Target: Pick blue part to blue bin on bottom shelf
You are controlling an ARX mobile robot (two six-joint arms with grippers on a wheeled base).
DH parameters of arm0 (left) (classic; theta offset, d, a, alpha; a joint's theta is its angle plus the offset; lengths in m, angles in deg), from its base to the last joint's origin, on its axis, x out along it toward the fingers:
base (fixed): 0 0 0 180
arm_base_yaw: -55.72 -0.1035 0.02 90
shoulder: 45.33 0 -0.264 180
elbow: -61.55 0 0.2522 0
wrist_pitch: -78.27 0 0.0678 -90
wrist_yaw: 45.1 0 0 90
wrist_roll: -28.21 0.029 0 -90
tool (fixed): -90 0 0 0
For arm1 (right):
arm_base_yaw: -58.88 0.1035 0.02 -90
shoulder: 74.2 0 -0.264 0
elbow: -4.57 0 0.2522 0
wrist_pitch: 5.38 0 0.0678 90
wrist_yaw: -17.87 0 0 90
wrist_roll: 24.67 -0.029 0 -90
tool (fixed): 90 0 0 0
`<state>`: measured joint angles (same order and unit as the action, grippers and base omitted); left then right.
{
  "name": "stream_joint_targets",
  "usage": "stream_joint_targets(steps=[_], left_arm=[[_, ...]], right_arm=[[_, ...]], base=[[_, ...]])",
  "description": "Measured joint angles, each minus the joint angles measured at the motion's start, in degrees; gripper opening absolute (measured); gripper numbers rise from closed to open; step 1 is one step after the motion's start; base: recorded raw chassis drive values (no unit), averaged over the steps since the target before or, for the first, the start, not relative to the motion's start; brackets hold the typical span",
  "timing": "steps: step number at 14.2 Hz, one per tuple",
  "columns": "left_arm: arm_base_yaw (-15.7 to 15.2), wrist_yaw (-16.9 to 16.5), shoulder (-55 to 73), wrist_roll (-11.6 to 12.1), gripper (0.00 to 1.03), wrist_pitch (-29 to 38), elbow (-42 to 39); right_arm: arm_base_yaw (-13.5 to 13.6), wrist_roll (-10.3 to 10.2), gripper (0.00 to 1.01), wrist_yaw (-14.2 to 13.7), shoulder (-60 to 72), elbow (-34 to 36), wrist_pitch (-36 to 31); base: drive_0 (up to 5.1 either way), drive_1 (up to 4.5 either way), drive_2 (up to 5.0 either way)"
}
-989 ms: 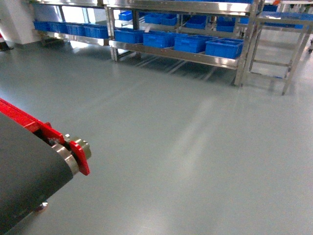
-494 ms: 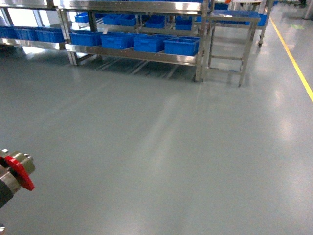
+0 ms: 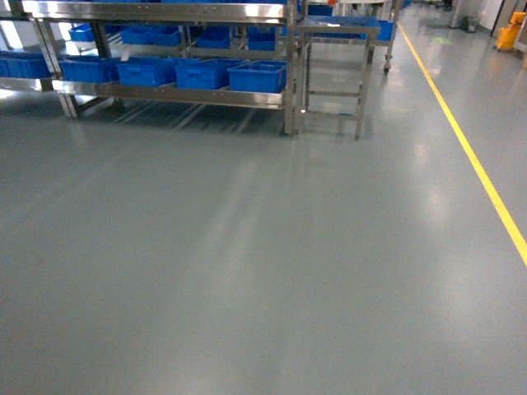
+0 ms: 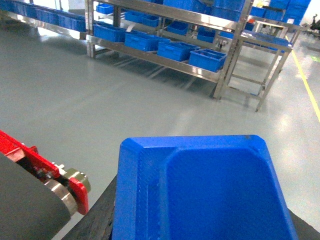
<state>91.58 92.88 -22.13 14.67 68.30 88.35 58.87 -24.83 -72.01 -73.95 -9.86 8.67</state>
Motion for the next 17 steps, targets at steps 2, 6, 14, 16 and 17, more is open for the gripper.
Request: stream_joint_targets(steps=[2,6,14,16,17], left_arm=[[0.0,0.0,0.0,0.0,0.43,0.0,0.0],[0.0,0.0,0.0,0.0,0.43,0.0,0.0],[0.1,-0.2,0.0,0.0,0.43,-0.1,0.0],[0.1,-0.2,0.0,0.0,0.43,0.0,0.0],[0.1,-0.2,0.0,0.0,0.43,0.0,0.0]], right_arm=[[0.0,0.0,0.98,0.0,0.0,0.0,0.0],[0.0,0.0,0.98,0.0,0.0,0.0,0.0],[0.0,0.0,0.98,-0.1,0.0,0.0,-0.1],[0.0,0.0,0.98,-0.1,0.0,0.0,-0.1],[0.0,0.0,0.98,-0.2,0.0,0.0,0.0]], base=[[-1.6,-1.61,-1.6],[-1.6,-1.6,-1.6],[-0.2,1.68,-2.2],[0.0,4.14,-4.2],[-0.1,4.05,-4.3]])
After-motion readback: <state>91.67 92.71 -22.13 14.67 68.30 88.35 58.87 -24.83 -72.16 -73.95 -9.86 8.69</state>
